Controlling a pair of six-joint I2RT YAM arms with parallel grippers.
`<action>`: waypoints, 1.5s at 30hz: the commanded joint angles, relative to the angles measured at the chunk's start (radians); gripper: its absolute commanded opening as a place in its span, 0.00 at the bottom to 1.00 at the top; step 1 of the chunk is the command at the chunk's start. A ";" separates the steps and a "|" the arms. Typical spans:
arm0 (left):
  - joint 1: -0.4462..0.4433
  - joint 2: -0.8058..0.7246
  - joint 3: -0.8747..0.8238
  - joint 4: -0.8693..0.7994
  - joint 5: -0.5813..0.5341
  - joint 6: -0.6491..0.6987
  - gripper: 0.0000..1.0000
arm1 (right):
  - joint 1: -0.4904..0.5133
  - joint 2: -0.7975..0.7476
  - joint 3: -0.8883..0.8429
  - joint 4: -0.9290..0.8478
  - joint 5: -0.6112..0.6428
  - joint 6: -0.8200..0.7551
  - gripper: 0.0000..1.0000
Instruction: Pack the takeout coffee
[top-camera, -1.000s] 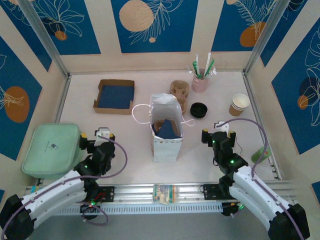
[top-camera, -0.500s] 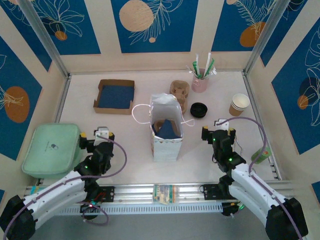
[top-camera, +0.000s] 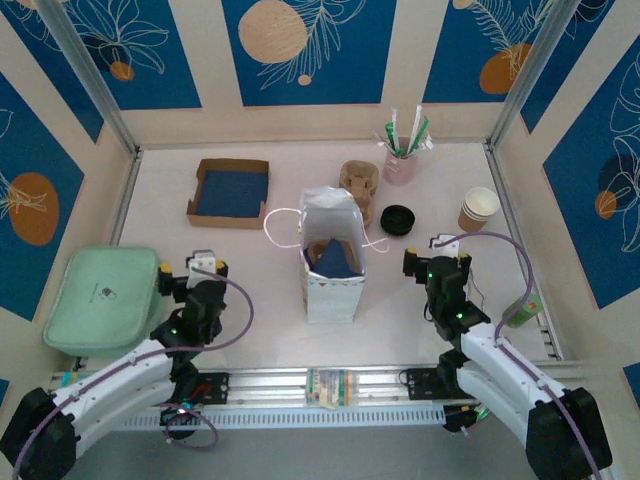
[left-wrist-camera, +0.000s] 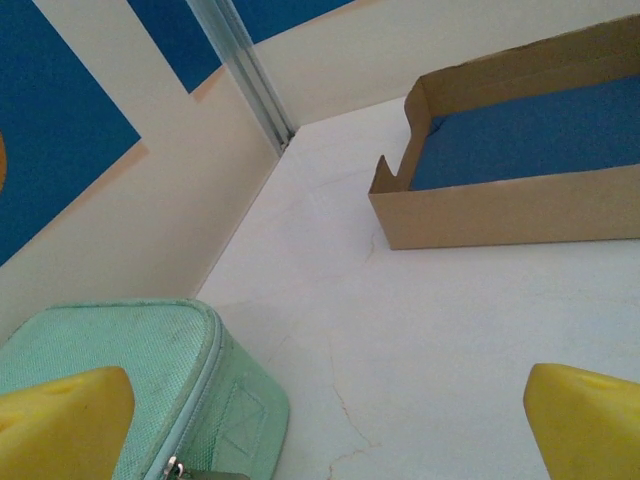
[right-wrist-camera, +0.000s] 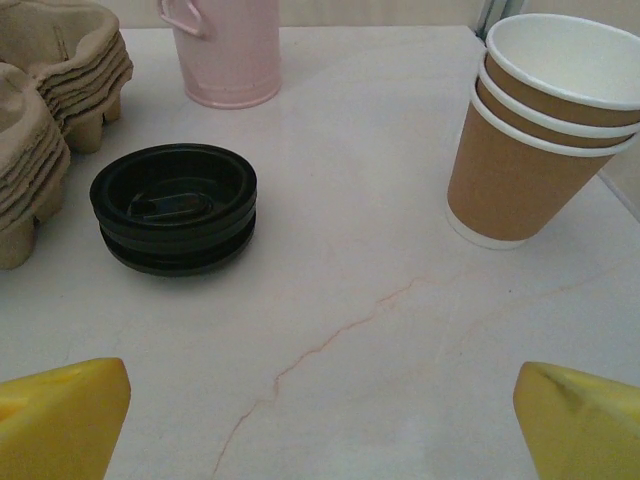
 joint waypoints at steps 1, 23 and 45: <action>0.021 0.023 -0.011 0.083 0.025 0.019 1.00 | -0.012 0.008 -0.013 0.073 -0.010 -0.006 0.99; 0.110 0.125 -0.012 0.215 0.100 0.019 1.00 | -0.066 0.166 0.007 0.238 -0.060 -0.026 0.99; 0.173 0.226 -0.017 0.368 0.159 0.025 1.00 | -0.113 0.335 0.030 0.436 -0.107 -0.087 0.99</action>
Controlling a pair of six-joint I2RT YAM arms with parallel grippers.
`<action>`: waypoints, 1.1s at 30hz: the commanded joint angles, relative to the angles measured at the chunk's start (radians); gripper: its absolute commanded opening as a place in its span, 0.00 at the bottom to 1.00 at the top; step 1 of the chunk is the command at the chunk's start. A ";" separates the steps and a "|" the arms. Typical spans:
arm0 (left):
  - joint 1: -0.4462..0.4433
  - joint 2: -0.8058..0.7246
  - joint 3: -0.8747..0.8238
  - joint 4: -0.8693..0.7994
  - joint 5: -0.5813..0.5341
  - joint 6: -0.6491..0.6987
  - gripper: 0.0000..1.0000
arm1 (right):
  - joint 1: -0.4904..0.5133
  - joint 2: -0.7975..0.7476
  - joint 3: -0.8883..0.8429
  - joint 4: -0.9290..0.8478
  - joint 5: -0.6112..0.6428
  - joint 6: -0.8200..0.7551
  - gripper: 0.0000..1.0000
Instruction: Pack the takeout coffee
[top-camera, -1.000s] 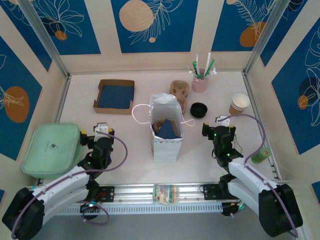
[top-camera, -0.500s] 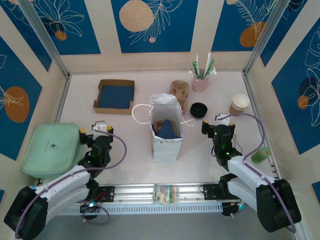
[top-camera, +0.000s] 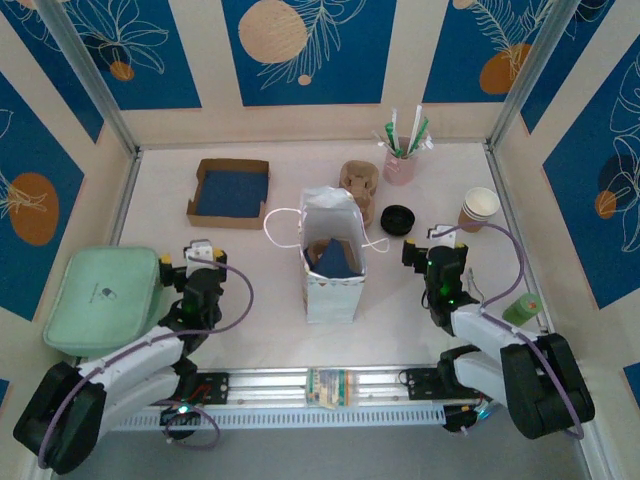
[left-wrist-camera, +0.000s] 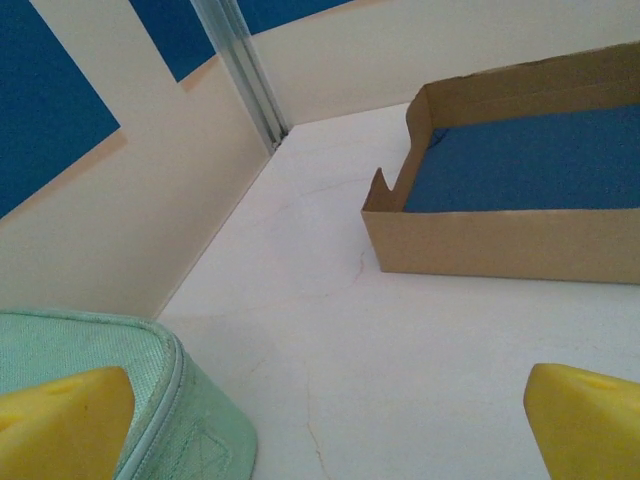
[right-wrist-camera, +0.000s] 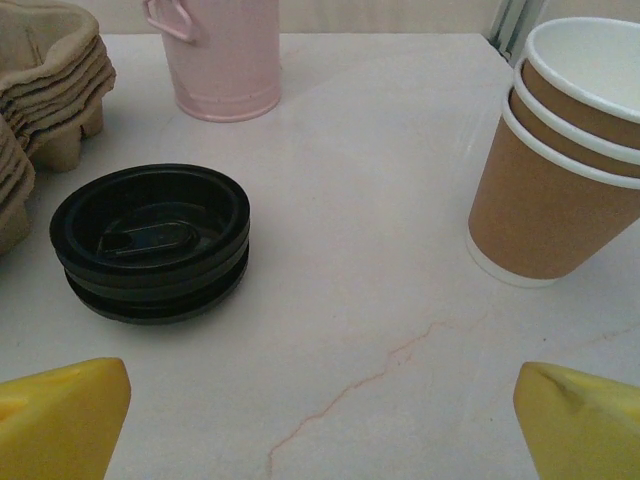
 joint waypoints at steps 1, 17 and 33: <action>0.019 0.015 -0.008 0.069 0.017 0.007 1.00 | -0.015 0.021 0.032 0.080 -0.019 -0.025 0.99; 0.058 0.072 -0.012 0.158 0.040 0.023 1.00 | -0.028 0.117 0.047 0.195 -0.040 -0.072 0.99; 0.090 0.213 -0.015 0.369 0.067 0.061 1.00 | -0.054 0.165 0.049 0.268 -0.092 -0.088 0.99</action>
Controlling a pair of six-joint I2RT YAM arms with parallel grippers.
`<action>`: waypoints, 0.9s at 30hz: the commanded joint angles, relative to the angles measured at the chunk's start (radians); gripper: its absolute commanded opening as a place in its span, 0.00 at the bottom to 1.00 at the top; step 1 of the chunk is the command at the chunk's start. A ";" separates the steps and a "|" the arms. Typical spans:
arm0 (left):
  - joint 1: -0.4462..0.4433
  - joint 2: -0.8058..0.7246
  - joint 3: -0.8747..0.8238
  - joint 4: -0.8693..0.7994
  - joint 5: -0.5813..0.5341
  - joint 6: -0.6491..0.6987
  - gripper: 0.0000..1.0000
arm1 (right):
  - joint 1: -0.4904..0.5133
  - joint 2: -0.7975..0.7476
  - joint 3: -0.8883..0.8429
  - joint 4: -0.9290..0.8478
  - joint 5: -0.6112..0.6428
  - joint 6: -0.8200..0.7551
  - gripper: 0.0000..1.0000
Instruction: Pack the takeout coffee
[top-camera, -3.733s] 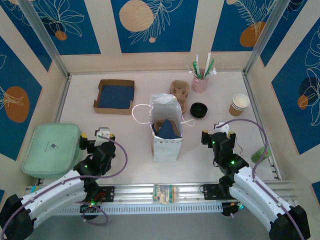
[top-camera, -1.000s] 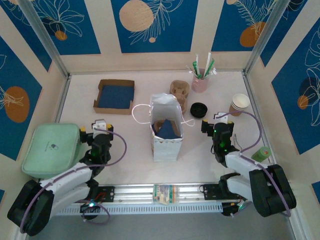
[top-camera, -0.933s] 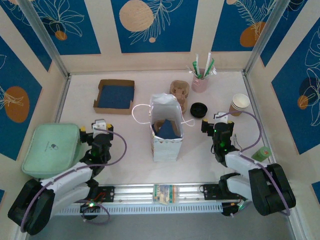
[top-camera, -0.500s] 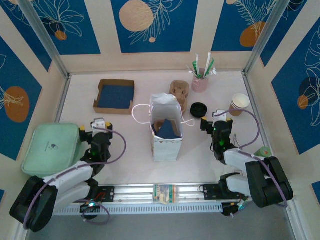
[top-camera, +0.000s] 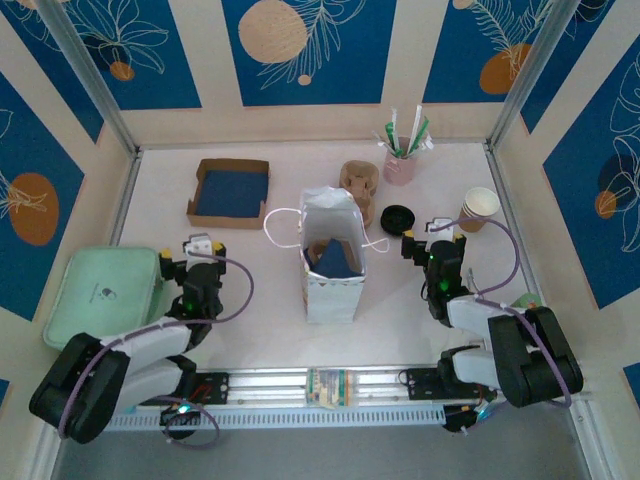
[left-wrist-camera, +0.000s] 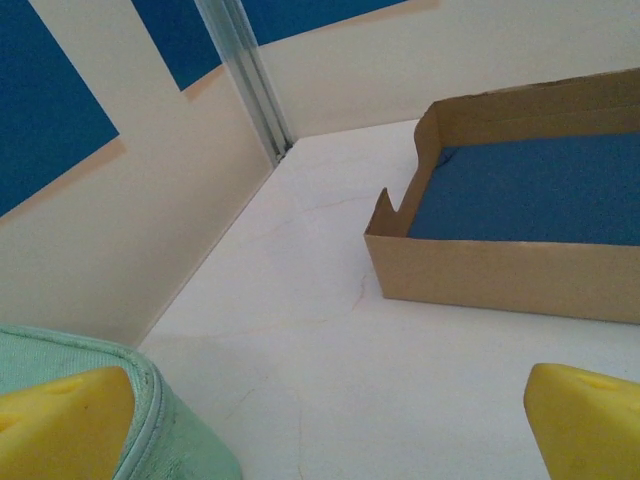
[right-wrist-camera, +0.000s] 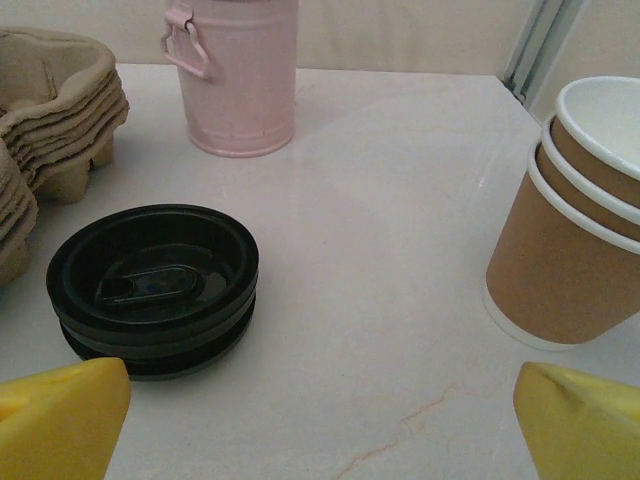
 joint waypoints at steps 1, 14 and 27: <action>0.018 0.030 -0.007 0.113 0.019 0.021 1.00 | -0.010 0.016 0.031 0.067 -0.024 -0.016 0.99; 0.038 0.206 -0.004 0.369 0.030 0.079 1.00 | -0.016 0.067 0.043 0.125 -0.038 -0.030 0.99; 0.063 0.345 -0.019 0.611 0.064 0.105 1.00 | -0.029 0.227 0.060 0.263 -0.074 0.013 0.99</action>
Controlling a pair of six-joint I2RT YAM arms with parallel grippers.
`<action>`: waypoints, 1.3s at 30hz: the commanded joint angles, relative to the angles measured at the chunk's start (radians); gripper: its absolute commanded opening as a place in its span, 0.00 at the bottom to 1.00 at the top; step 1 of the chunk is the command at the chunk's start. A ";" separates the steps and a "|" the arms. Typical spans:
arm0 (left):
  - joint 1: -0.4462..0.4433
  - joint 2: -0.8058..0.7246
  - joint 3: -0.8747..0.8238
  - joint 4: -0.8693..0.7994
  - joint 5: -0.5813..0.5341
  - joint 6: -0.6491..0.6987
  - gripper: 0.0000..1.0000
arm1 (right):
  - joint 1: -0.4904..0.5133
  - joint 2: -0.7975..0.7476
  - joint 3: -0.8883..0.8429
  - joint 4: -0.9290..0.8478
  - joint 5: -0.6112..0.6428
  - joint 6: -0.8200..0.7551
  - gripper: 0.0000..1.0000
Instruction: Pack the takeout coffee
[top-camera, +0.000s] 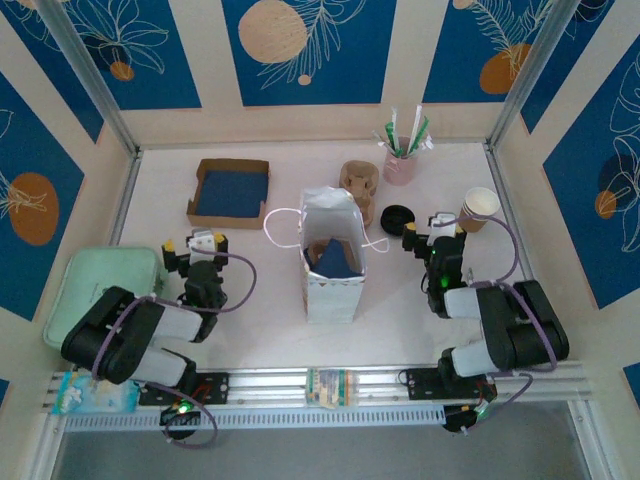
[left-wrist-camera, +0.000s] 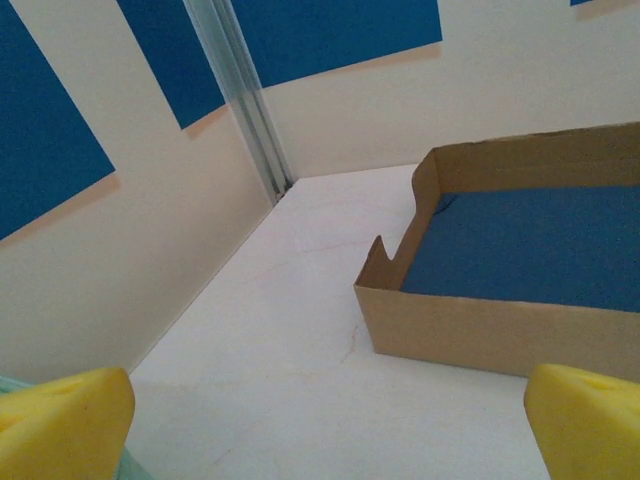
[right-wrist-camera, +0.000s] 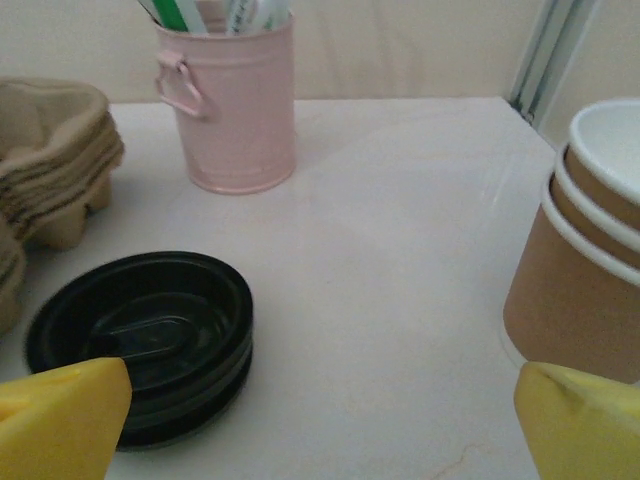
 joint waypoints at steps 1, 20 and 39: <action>0.020 0.026 -0.018 0.131 0.019 0.013 1.00 | 0.020 0.017 0.038 0.038 -0.029 -0.003 0.99; 0.057 0.015 -0.041 0.137 0.143 -0.017 1.00 | 0.018 0.114 -0.054 0.299 -0.152 -0.061 0.99; 0.164 0.098 -0.022 0.137 0.269 -0.103 1.00 | 0.015 0.112 -0.048 0.283 -0.160 -0.061 0.99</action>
